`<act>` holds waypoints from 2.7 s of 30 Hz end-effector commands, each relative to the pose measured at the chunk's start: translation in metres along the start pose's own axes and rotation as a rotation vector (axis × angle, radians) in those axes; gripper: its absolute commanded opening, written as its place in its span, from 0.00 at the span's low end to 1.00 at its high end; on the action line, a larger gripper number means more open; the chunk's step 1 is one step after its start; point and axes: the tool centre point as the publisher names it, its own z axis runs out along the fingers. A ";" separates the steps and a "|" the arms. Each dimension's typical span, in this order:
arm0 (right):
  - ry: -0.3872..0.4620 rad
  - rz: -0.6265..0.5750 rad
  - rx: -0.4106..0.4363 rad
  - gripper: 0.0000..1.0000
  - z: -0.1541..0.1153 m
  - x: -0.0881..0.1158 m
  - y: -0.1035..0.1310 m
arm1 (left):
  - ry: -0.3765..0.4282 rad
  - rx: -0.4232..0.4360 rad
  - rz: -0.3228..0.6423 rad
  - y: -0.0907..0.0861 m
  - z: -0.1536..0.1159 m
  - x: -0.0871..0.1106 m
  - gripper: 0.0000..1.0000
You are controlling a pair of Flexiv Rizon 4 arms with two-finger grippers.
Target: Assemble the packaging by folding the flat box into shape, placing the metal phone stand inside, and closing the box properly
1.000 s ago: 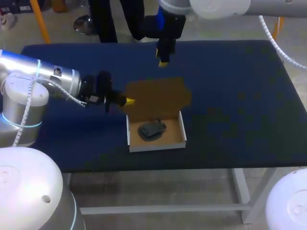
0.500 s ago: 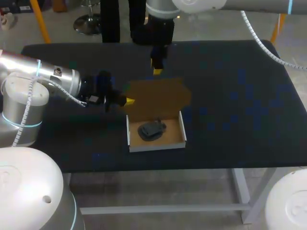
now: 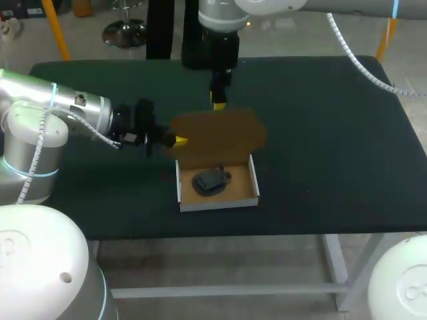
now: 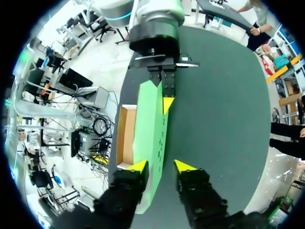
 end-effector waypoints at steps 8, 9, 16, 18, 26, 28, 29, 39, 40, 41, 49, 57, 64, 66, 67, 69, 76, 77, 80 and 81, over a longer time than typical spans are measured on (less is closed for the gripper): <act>-0.017 0.005 0.006 0.40 0.002 0.019 0.000 | 0.000 0.000 0.000 0.000 0.000 0.000 0.00; -0.018 0.006 0.007 0.39 0.003 0.020 0.000 | 0.000 0.000 0.000 0.000 0.000 0.000 0.00; -0.017 0.012 0.020 0.40 0.010 0.028 0.000 | 0.000 0.000 0.000 0.000 0.000 0.000 0.00; -0.016 0.013 0.021 0.40 0.012 0.029 0.000 | 0.000 0.000 0.000 0.000 0.000 0.000 0.00; -0.024 0.002 0.013 0.45 0.018 0.031 0.001 | 0.000 0.000 0.000 0.000 0.000 0.000 0.00; -0.027 -0.001 0.014 0.46 0.019 0.031 0.001 | 0.000 0.000 0.000 0.000 0.000 0.000 0.00; -0.027 -0.001 0.014 0.46 0.020 0.031 0.001 | 0.000 0.000 0.000 0.000 0.000 0.000 0.00; -0.018 -0.004 0.015 0.49 0.027 0.023 0.003 | 0.000 0.000 0.000 0.000 0.000 0.000 0.00; -0.017 -0.005 0.016 0.49 0.028 0.022 0.003 | 0.000 0.000 0.000 0.000 0.000 0.000 0.00; -0.016 -0.006 0.016 0.49 0.028 0.021 0.003 | 0.000 0.000 0.000 0.000 0.000 0.000 0.00; -0.008 -0.010 0.018 0.52 0.031 0.017 0.005 | 0.000 0.000 0.000 0.000 0.000 0.000 0.00; 0.014 -0.016 0.022 0.61 0.037 0.013 0.008 | 0.000 0.000 0.000 0.000 0.000 0.000 0.00; 0.039 -0.017 0.023 0.53 0.042 0.008 0.009 | 0.000 0.000 0.000 0.000 0.000 0.000 0.00; 0.048 -0.016 0.024 0.48 0.043 0.006 0.009 | 0.000 0.000 0.000 0.000 0.000 0.000 0.00; 0.054 -0.015 0.026 0.46 0.044 0.006 0.009 | 0.000 0.000 0.000 0.000 0.000 0.000 0.00; 0.065 -0.014 0.029 0.40 0.046 0.004 0.009 | 0.000 0.000 0.000 0.000 0.000 0.000 0.00; 0.085 -0.010 0.036 0.00 0.051 0.003 0.010 | 0.000 0.000 0.000 0.000 0.000 0.000 0.00; 0.086 -0.010 0.036 0.00 0.052 0.003 0.010 | 0.000 0.000 0.000 0.000 0.000 0.000 0.00; 0.082 -0.007 0.035 0.00 0.052 0.005 0.010 | 0.000 0.000 0.000 0.000 0.000 0.000 0.00; 0.074 -0.008 0.034 0.00 0.052 0.006 0.010 | 0.000 0.000 0.000 0.000 0.000 0.000 0.00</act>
